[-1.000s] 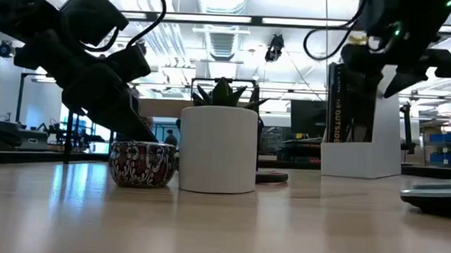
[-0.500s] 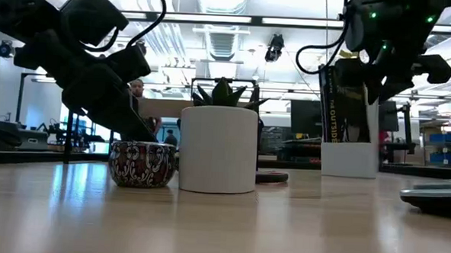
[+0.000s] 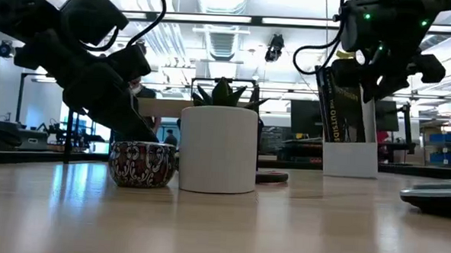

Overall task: Stock shelves
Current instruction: Remove the black book from the white file holder

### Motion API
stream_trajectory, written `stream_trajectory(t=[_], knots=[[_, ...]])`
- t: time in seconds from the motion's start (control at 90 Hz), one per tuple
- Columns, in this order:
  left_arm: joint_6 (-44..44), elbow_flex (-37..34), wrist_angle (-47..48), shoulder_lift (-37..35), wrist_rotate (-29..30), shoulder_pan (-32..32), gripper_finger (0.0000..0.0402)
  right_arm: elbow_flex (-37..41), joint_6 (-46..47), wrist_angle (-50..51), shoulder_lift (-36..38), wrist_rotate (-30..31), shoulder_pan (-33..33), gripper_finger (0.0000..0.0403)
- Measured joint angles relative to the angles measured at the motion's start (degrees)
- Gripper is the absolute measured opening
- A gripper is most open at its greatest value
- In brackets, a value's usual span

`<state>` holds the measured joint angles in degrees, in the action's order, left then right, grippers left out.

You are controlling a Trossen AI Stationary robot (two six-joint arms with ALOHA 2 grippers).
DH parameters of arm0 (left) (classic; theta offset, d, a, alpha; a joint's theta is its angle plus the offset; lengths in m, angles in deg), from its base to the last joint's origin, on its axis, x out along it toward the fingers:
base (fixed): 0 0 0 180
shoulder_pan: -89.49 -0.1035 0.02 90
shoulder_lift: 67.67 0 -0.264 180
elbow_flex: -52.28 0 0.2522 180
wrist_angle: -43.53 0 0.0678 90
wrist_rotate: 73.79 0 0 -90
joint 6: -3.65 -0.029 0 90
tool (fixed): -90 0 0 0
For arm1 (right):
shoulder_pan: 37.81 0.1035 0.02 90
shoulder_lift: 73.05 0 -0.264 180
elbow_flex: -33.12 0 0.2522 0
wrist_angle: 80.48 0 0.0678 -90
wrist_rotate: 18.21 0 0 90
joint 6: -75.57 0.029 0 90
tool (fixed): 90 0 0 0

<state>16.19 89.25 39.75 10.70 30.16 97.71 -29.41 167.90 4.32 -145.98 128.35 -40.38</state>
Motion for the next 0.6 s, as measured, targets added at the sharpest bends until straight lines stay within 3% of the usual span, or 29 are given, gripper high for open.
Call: stream_trajectory(t=[0.3, 0.6], knots=[[0.0, 0.0, 0.0, 0.0, 0.0, 0.0, 0.0114, -1.1, -9.6, 0.7, 6.2, -2.9, 0.0, 0.0156], [0.0, 0.0, 0.0, 0.0, 0.0, 0.0, 0.0127, -9.1, -21.2, 0.4, 11.0, -9.7, 2.4, 0.0189]])
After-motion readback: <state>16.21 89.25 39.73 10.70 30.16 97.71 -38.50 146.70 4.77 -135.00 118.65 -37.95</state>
